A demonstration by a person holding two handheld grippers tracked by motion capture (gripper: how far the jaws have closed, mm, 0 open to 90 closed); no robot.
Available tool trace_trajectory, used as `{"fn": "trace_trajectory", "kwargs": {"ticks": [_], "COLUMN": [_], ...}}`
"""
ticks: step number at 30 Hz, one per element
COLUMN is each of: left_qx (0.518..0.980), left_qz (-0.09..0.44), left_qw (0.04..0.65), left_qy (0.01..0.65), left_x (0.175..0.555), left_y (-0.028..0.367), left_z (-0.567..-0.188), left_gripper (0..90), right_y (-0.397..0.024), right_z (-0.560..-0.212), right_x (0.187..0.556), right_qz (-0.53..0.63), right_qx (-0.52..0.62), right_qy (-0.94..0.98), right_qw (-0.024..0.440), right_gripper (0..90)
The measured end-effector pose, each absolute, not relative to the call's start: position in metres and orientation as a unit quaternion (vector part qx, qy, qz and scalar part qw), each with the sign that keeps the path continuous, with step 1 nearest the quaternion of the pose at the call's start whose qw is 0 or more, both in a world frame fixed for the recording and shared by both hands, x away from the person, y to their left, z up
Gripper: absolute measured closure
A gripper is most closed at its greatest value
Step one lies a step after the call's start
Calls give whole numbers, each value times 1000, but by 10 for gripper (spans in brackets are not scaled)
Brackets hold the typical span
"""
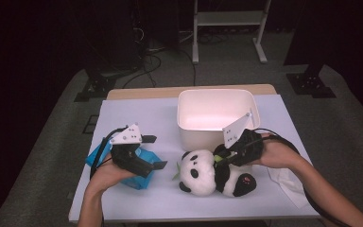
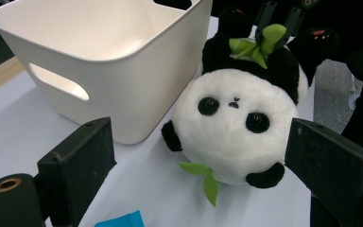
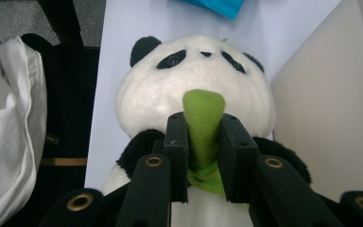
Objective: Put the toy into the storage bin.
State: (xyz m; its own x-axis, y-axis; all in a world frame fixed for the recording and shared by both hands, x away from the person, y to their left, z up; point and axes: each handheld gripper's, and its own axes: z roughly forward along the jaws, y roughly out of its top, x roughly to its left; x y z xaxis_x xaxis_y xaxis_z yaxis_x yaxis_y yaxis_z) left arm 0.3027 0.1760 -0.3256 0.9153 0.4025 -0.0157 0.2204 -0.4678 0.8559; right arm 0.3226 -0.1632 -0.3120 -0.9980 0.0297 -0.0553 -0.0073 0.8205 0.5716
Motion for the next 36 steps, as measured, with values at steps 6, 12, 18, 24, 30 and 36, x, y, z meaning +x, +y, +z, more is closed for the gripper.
{"fn": "trace_trajectory", "kwargs": {"ticks": [6, 12, 18, 24, 30, 36], "left_qx": [852, 849, 846, 844, 841, 840], "left_qz": [96, 97, 97, 97, 95, 94], "left_qw": [481, 485, 488, 490, 492, 492], "left_qy": [184, 189, 191, 195, 203, 211], "left_x": [303, 304, 305, 306, 308, 310], "left_y": [178, 182, 183, 187, 192, 197], "left_z": [-325, -325, -325, -326, -327, -329], "left_gripper": [80, 80, 80, 80, 80, 80], "right_y": [-165, -167, -169, -172, -174, -173], "right_z": [-305, -296, -279, -256, -229, -201], "right_x": [325, 326, 325, 323, 322, 323], "right_qz": [309, 313, 317, 326, 332, 335], "right_qx": [6, 8, 5, 0, -9, -15], "right_qy": [951, 950, 948, 945, 943, 941], "right_qw": [18, 14, 19, 27, 35, 48], "right_gripper": [760, 761, 761, 762, 761, 761]}}
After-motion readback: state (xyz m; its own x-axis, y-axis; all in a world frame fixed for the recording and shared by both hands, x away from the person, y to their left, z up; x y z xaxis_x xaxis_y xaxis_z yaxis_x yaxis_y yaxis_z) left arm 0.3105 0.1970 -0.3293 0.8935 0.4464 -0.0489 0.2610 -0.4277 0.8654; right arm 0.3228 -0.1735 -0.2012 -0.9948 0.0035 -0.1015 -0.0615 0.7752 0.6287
